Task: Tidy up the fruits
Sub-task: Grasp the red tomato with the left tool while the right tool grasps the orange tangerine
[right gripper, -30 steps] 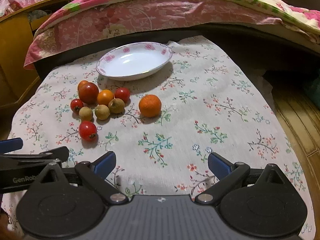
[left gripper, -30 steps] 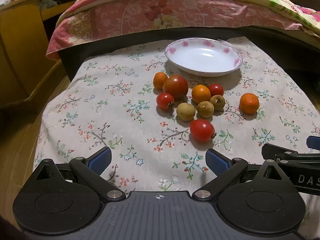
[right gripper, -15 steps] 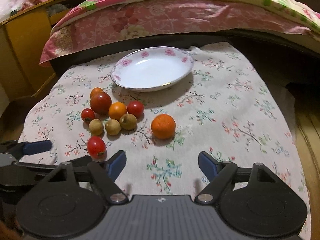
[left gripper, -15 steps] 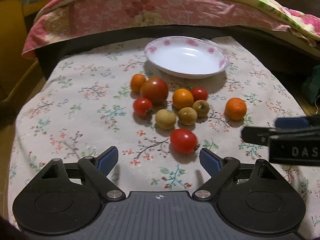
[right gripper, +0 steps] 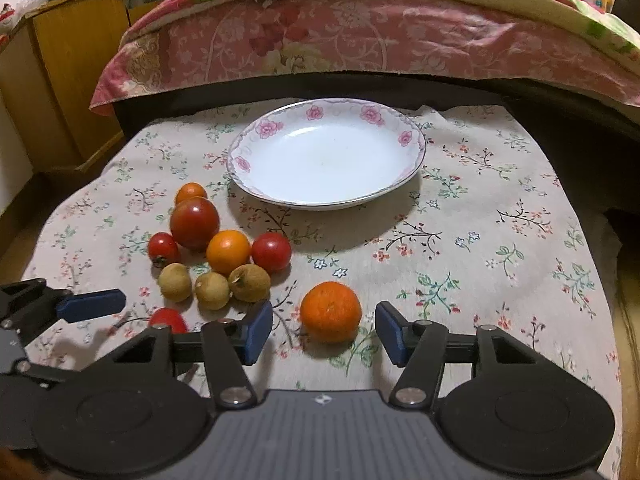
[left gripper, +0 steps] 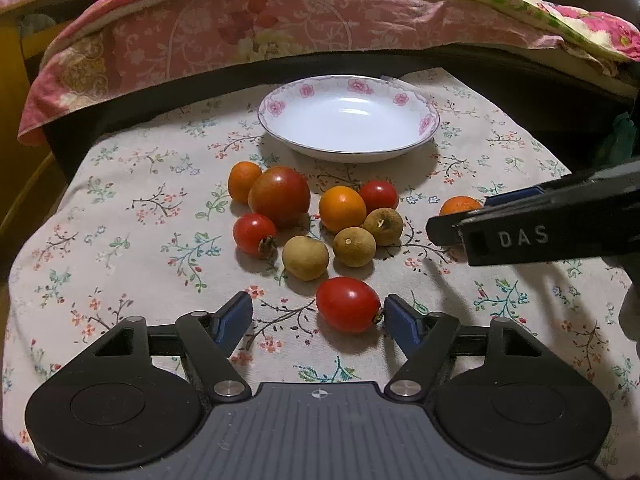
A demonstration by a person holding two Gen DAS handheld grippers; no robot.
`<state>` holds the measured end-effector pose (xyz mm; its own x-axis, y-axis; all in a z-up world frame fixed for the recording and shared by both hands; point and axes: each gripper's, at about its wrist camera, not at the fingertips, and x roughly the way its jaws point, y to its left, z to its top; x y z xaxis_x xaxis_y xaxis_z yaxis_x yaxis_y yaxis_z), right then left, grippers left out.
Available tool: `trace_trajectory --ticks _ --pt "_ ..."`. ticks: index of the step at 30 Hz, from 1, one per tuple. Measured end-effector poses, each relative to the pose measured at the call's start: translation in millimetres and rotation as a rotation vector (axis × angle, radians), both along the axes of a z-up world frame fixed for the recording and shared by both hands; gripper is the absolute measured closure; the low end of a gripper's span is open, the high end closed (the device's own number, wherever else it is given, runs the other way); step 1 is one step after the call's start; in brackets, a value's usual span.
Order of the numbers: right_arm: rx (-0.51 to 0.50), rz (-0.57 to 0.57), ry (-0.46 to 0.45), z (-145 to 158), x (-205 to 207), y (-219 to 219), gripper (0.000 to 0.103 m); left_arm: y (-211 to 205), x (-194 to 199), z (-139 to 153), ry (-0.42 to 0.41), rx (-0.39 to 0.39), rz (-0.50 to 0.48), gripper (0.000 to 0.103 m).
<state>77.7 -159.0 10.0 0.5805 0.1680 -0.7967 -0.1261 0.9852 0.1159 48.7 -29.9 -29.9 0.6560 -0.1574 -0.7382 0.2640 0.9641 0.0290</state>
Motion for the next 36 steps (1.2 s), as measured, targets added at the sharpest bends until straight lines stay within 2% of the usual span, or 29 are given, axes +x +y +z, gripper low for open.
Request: trace_trajectory --ticks 4,7,12,15,17,20,31,36 --pt "0.006 0.012 0.011 -3.2 2.6 0.4 0.052 -6.3 0.6 -4.2 -0.008 0.026 -0.019 0.029" --pt "0.007 0.016 0.021 -6.9 2.4 0.0 0.054 -7.8 3.3 -5.3 -0.008 0.013 -0.023 0.031" --pt "-0.010 0.018 0.018 -10.2 1.6 0.1 0.067 -8.3 1.8 -5.6 -0.009 -0.005 -0.032 0.037" --pt "-0.015 0.023 0.016 -9.8 2.2 0.9 0.068 -7.2 0.8 -4.2 0.000 -0.016 -0.038 0.042" --pt "-0.009 0.025 0.014 -9.6 2.2 0.0 0.068 -6.8 -0.3 -3.1 0.007 -0.028 -0.056 0.051" --pt "-0.011 0.028 0.011 -8.9 1.5 0.8 0.068 -7.2 -2.8 -2.8 0.007 -0.030 -0.072 0.056" --pt "-0.016 0.050 0.014 -9.4 0.2 4.7 0.068 -9.2 -5.2 -4.8 -0.010 -0.022 -0.079 0.053" --pt "-0.021 0.053 0.013 -10.3 0.4 4.9 0.067 -9.6 -3.2 -6.8 -0.014 -0.018 -0.067 0.041"
